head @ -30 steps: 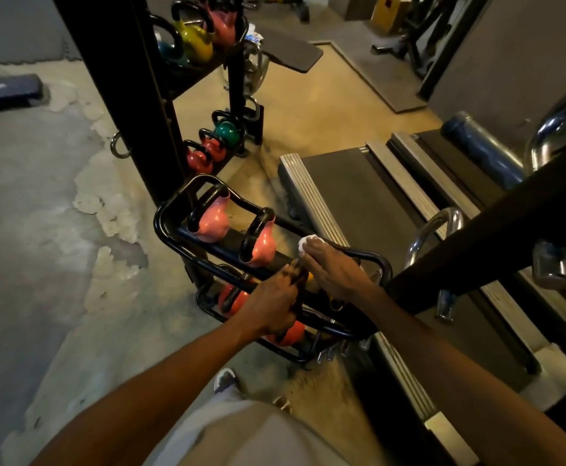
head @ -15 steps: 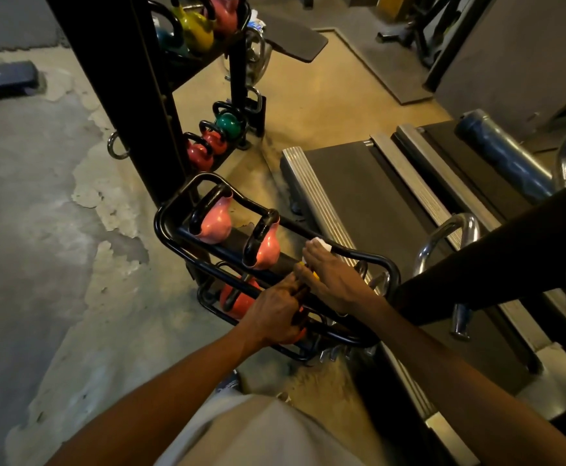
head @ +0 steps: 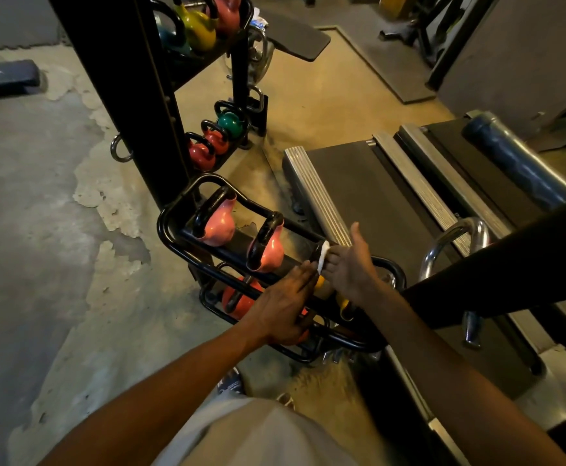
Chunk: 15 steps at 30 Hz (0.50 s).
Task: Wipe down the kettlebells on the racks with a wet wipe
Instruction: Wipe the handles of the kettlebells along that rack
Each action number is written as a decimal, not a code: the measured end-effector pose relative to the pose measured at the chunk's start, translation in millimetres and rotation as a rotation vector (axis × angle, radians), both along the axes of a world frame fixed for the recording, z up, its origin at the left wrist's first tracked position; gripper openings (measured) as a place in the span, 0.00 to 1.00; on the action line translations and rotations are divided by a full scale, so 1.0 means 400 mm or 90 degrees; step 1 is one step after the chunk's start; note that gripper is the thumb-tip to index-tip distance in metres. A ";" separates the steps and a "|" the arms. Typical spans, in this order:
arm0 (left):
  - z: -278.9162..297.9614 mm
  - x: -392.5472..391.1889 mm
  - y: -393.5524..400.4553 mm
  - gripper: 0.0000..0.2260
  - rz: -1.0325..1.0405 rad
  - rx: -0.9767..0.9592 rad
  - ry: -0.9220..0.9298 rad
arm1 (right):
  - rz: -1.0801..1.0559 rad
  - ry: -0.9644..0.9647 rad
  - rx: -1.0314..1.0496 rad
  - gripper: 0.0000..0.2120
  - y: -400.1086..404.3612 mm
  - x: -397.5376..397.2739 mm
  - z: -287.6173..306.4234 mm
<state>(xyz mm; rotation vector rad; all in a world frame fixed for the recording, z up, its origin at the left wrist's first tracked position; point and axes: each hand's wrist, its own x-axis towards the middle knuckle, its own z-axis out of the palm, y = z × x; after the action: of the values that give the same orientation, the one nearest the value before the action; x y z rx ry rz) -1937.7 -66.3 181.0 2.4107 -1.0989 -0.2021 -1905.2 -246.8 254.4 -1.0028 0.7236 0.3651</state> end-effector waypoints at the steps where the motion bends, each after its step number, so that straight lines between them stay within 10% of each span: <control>1: 0.000 0.004 0.001 0.37 -0.004 -0.002 0.005 | -0.024 0.020 0.032 0.50 -0.013 0.011 0.008; 15: -0.013 0.012 0.000 0.35 -0.021 -0.029 0.038 | 0.014 0.136 0.107 0.47 -0.077 0.028 -0.052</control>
<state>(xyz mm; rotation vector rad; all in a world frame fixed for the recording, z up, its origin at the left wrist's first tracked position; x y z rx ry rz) -1933.0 -66.3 176.0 2.3317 -1.1048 -0.2560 -1894.0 -277.5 233.7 -0.8207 0.8590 0.5496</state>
